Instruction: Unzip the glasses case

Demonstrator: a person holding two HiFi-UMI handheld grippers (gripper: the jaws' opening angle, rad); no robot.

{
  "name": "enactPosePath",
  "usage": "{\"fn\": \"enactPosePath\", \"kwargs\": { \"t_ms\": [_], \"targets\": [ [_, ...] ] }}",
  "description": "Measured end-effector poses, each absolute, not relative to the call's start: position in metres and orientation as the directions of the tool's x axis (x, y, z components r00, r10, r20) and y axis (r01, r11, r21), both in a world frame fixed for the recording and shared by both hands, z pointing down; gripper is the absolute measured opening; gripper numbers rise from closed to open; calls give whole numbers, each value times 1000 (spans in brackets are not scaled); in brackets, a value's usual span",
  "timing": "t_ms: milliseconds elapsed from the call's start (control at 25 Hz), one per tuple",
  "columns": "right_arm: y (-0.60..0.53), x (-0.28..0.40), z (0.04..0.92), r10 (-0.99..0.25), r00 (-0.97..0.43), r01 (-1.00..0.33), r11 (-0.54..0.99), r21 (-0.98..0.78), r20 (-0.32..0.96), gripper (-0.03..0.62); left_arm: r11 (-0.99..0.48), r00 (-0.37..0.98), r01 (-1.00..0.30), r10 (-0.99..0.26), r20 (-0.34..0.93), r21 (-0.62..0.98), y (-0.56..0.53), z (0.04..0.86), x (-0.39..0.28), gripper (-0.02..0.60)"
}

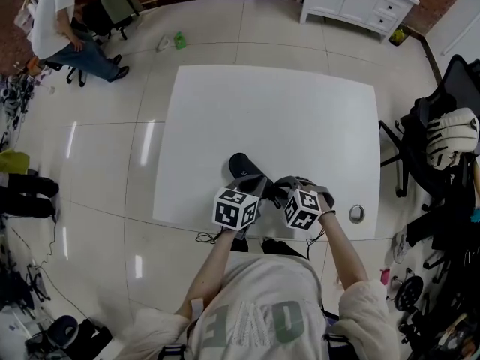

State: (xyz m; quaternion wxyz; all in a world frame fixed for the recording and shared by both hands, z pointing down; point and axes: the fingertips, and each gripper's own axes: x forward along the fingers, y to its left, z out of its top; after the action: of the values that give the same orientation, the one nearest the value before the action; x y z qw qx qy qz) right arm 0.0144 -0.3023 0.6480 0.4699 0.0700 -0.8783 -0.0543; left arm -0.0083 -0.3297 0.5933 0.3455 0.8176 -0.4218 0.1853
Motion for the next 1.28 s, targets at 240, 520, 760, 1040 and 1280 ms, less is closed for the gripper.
{"fn": "enactPosePath", "kwargs": {
  "t_ms": [240,520,760,1040,1280],
  "targets": [
    [-319,10,648,-222,-524,-49,972,231,822,9,-395,572,-820,-555,604,413,-330,593,-10,3],
    [-319,5,644,-251,-526,-71,965,252,813,9,-390,573,-820,-569,590,419,-331,592,-19,3],
    [-304,17,622,-364,-559,-338,921,196,745,9,-377,591,-805,-574,567,458,-327,592,-22,3],
    [-321,78,564,-644,-566,-806,564,-179,515,9,-341,610,-754,-679,408,561,-332,571,-32,3],
    [-309,97,510,-786,-518,-821,347,-453,337,9,-375,476,-749,-878,49,546,-313,480,-68,3]
  ]
}}
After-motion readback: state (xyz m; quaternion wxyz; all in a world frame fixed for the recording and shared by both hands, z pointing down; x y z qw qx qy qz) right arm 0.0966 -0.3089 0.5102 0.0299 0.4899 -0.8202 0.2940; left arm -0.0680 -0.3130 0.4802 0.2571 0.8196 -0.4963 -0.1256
